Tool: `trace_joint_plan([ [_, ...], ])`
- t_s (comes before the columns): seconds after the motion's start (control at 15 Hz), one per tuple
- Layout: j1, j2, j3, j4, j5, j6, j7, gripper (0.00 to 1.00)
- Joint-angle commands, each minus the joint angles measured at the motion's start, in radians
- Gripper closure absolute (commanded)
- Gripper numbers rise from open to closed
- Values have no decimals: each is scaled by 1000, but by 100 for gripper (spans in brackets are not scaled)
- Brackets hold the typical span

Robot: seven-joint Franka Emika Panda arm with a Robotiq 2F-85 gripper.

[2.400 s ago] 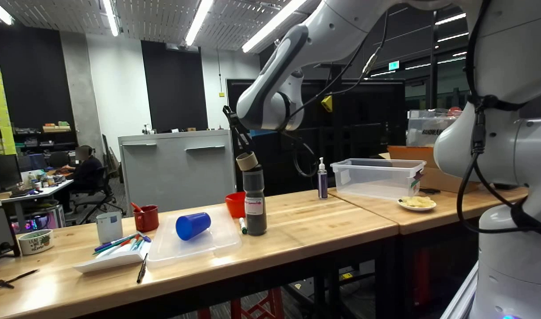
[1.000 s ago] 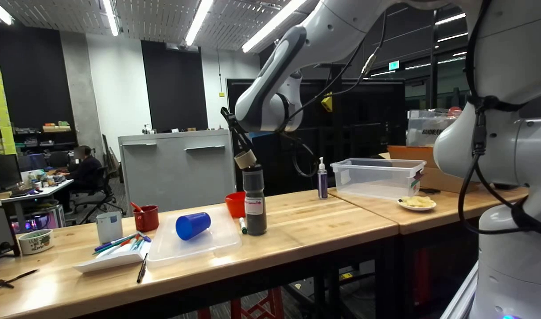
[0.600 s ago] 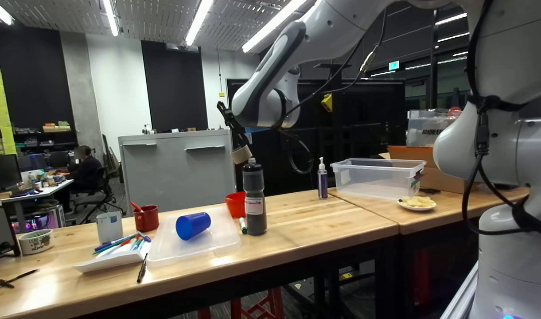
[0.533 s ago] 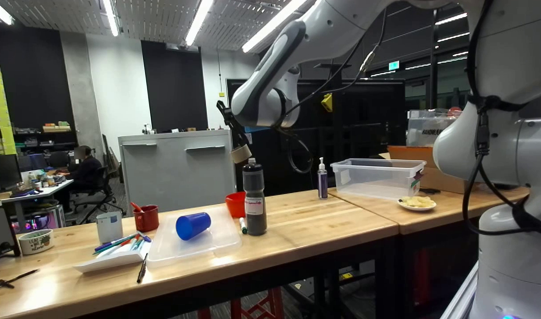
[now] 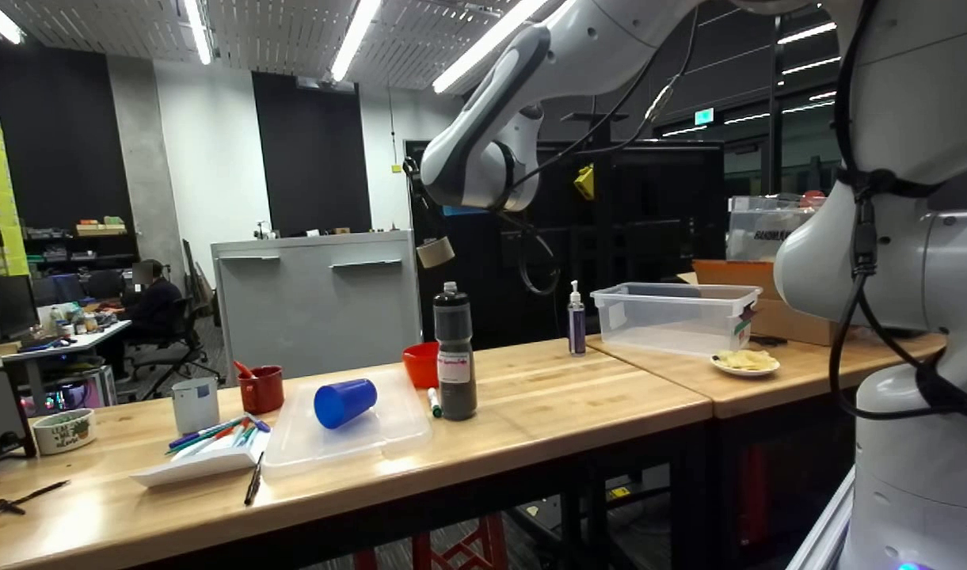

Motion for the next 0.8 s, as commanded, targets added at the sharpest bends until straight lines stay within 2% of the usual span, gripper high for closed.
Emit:
trace_joint_plan([
  [0.0, -5, 14, -32, 32, 15, 0, 17, 92],
  [0.33, -61, 16, -38, 41, 29, -9, 66, 92],
  [0.73, -152, 40, -15, 32, 18, -16, 136, 92],
])
